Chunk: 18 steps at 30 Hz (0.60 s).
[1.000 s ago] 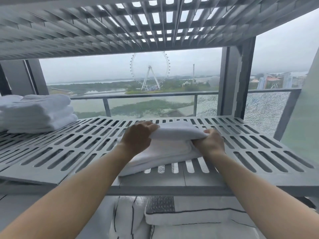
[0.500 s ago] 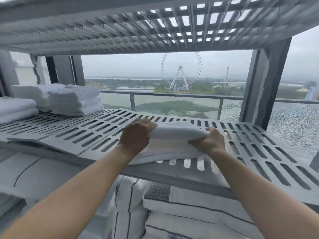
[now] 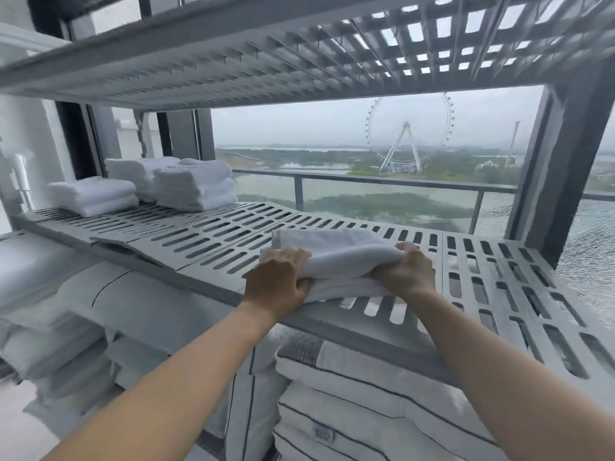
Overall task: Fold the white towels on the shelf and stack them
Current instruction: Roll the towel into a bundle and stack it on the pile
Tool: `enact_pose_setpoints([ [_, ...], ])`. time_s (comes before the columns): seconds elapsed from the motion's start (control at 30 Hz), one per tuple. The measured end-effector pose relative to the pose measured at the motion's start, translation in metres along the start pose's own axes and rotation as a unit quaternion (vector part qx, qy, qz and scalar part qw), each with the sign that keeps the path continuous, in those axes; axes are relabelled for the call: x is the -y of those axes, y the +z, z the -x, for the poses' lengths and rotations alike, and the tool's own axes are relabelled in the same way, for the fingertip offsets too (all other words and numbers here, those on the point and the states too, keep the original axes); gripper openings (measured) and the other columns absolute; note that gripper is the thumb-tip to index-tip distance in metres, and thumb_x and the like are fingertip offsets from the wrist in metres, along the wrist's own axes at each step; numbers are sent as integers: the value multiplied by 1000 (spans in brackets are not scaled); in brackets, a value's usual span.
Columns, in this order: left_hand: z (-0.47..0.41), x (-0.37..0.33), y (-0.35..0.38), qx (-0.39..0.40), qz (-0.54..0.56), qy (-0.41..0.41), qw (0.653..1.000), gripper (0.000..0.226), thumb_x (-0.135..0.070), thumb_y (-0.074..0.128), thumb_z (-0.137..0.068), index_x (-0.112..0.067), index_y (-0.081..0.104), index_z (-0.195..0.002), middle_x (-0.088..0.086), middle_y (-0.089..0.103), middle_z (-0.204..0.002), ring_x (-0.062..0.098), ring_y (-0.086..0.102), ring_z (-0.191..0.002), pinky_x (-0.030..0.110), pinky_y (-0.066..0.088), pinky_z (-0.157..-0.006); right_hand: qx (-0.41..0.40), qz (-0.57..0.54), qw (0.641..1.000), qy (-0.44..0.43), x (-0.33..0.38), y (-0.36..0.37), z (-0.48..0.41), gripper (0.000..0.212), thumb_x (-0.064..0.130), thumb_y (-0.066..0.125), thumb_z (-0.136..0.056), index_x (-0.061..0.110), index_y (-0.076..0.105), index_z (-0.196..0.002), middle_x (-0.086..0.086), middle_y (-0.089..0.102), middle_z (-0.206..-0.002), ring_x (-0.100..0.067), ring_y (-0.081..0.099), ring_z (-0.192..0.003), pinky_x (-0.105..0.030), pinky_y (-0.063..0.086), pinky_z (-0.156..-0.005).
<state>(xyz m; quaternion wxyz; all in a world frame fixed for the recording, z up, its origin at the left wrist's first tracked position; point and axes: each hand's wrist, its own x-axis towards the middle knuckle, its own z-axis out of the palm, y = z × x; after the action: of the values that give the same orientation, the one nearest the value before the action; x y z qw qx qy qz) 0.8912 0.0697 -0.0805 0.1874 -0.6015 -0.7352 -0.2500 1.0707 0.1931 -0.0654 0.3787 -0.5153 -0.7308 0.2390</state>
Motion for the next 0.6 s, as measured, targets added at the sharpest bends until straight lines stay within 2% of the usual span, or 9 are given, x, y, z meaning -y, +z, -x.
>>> enact_pose_setpoints([
  [0.1,0,4,4,-3,-26,2,1000,40,-30,54,-89,-23,51,-128,-1,56,-124,23,48,-118,38,49,-85,-7,12,1000,-7,-3,0,-3,63,25,73,-69,12,48,-125,-16,61,-111,-33,57,-105,-35,46,-83],
  [0.23,-15,4,10,-5,-50,18,999,28,-20,54,-90,-16,55,-117,3,58,-116,23,52,-110,38,50,-81,-56,53,996,-49,-9,-4,-4,51,16,62,-76,14,47,-125,-14,58,-117,-34,56,-105,-35,43,-76],
  [0.37,-39,6,20,13,-89,44,995,26,-8,49,-90,-17,51,-115,1,54,-118,24,50,-110,38,52,-76,-70,121,990,-34,-15,-5,-5,48,13,51,-81,20,47,-128,-11,48,-124,-34,57,-103,-38,45,-75],
  [0.47,-53,10,31,15,-94,38,995,31,-1,44,-89,-16,49,-116,4,51,-121,26,48,-112,40,52,-76,-44,94,995,-3,-14,-2,-11,48,18,54,-82,19,44,-129,-13,46,-124,-35,55,-105,-39,45,-81],
  [0.6,-68,18,38,19,-94,48,994,37,-1,39,-92,-18,47,-123,6,49,-124,26,49,-112,39,51,-84,-25,19,999,41,-15,2,-16,58,28,65,-77,13,43,-129,-14,59,-118,-32,57,-106,-33,44,-82],
])
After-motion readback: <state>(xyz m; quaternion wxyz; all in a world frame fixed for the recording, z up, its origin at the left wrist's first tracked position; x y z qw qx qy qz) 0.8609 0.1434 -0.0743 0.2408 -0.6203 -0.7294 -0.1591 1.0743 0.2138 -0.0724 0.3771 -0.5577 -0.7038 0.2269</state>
